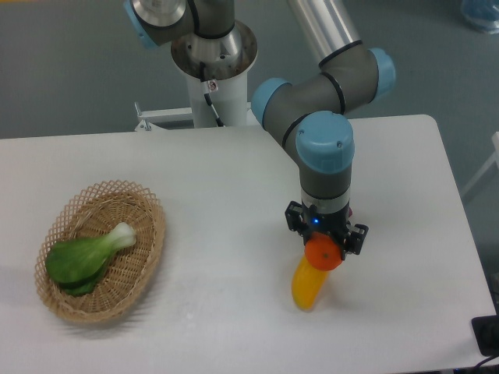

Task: Place the orange on the table
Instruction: 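Hold the orange in the gripper above the yellow fruit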

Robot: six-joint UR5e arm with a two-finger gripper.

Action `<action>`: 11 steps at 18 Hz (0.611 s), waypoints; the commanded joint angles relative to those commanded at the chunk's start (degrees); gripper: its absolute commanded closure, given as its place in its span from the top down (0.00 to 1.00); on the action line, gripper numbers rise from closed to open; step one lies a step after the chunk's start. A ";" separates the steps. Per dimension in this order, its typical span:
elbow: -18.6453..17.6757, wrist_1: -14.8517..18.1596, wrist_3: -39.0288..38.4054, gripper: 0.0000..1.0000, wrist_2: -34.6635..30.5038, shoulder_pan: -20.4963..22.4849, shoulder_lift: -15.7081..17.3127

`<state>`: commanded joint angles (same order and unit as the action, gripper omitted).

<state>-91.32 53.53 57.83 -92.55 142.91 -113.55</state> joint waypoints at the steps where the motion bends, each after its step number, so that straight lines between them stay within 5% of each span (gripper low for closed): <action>1: -0.09 0.00 0.00 0.62 0.00 0.00 0.00; 11: 0.00 0.00 -0.09 0.64 -0.09 0.00 -0.09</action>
<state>-91.32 53.53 57.74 -92.64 142.91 -113.64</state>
